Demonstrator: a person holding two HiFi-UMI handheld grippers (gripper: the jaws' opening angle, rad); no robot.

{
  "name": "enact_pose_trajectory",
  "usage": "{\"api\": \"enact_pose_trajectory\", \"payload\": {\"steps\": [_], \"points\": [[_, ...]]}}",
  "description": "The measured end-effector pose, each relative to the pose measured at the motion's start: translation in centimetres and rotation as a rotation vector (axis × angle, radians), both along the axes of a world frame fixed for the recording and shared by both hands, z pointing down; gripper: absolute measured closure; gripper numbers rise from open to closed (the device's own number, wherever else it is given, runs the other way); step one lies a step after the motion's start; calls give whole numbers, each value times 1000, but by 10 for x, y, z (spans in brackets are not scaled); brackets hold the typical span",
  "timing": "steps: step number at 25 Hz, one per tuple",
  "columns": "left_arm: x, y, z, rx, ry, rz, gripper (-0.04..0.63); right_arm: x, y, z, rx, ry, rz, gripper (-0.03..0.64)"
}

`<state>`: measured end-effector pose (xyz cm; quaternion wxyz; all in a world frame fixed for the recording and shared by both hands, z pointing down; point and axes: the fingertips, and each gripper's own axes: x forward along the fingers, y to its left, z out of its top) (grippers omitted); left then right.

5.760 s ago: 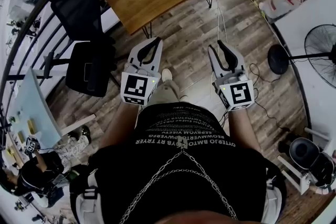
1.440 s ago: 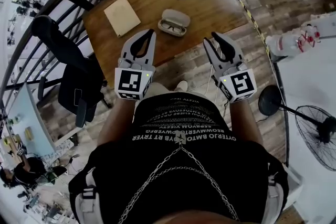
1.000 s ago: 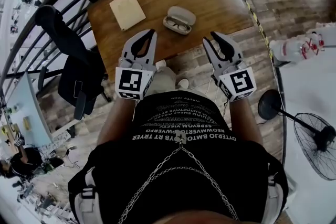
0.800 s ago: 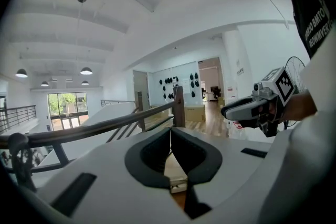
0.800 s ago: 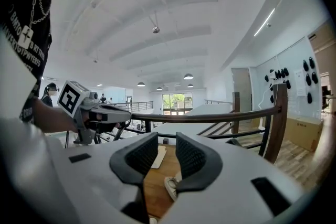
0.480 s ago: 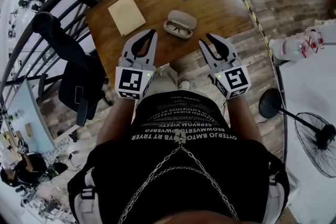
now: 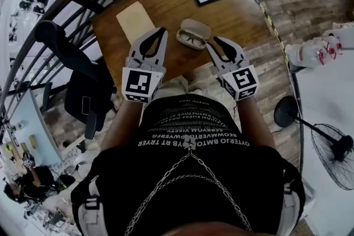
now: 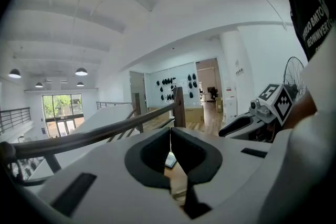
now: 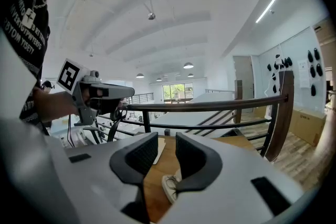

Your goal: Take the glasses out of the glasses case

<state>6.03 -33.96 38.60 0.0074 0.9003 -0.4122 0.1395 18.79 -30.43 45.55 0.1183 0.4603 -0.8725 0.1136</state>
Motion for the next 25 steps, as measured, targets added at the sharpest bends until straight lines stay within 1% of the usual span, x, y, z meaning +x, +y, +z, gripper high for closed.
{"api": "enact_pose_trajectory", "payload": {"steps": [12, 16, 25], "points": [[-4, -34, 12, -42, -12, 4, 566, -11, -38, 31, -60, 19, -14, 509], [-6, -39, 20, -63, -16, 3, 566, -17, -45, 48, -97, 32, -29, 509], [-19, -48, 22, -80, -27, -10, 566, -30, -58, 99, -194, 72, -59, 509]]}}
